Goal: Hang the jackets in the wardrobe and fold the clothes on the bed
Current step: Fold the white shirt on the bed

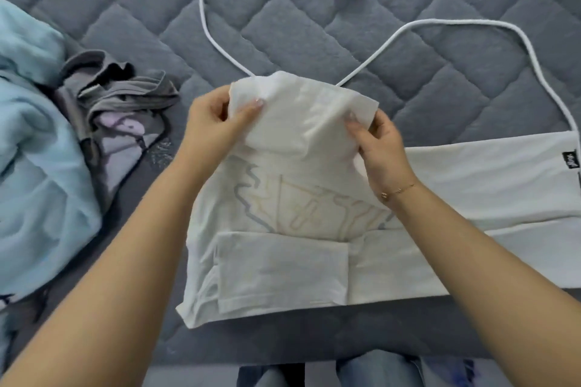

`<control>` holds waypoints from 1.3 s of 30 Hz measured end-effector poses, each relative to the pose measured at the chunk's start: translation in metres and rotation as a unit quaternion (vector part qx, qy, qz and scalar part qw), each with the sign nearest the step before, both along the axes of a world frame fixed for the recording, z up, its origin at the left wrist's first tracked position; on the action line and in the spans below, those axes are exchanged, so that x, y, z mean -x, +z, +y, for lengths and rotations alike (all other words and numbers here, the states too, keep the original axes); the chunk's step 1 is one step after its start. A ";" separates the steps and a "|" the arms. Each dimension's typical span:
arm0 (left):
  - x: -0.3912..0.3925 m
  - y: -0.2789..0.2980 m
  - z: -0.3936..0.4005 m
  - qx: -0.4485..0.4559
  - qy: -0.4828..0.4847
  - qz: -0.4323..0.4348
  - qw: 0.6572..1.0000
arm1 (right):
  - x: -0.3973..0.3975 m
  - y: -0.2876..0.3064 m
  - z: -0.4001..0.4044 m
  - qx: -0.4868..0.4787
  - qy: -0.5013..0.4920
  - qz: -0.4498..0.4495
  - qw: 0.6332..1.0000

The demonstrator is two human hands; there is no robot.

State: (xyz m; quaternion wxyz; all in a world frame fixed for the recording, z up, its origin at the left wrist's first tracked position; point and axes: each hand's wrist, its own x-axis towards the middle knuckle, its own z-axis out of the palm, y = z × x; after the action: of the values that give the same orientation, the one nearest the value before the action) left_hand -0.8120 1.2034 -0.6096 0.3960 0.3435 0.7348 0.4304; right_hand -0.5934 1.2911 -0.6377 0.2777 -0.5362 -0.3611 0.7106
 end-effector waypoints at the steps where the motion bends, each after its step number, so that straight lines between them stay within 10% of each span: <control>1: -0.002 0.010 -0.025 -0.010 -0.008 0.020 1.000 | -0.005 0.010 -0.007 -0.003 0.022 0.013 1.000; 9: -0.035 0.004 -0.195 0.125 -0.061 0.015 0.990 | -0.047 0.028 -0.089 0.071 0.286 -0.048 0.954; 19: -0.012 -0.055 -0.169 0.174 0.017 -0.028 0.984 | -0.024 -0.025 -0.080 -0.011 0.161 -0.240 0.957; 27: 0.029 -0.060 -0.142 0.147 0.092 0.268 0.948 | -0.017 -0.024 -0.110 -0.435 0.302 -0.418 0.738; 32: 0.077 -0.070 -0.121 0.247 -0.117 0.190 0.943 | -0.017 -0.043 -0.145 -0.365 0.504 -0.401 0.672; 36: 0.095 -0.071 -0.116 0.241 -0.082 0.137 0.957 | -0.017 -0.046 -0.147 -0.369 0.483 -0.384 0.695; 39: 0.076 -0.067 -0.121 0.232 -0.011 0.233 0.944 | -0.021 -0.032 -0.153 -0.326 0.381 -0.307 0.809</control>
State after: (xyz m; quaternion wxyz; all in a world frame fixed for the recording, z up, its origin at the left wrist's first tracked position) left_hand -0.8878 1.0823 -0.6769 0.2876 0.3407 0.8822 0.1512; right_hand -0.5727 1.1386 -0.6696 0.0181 -0.4242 -0.8131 0.3983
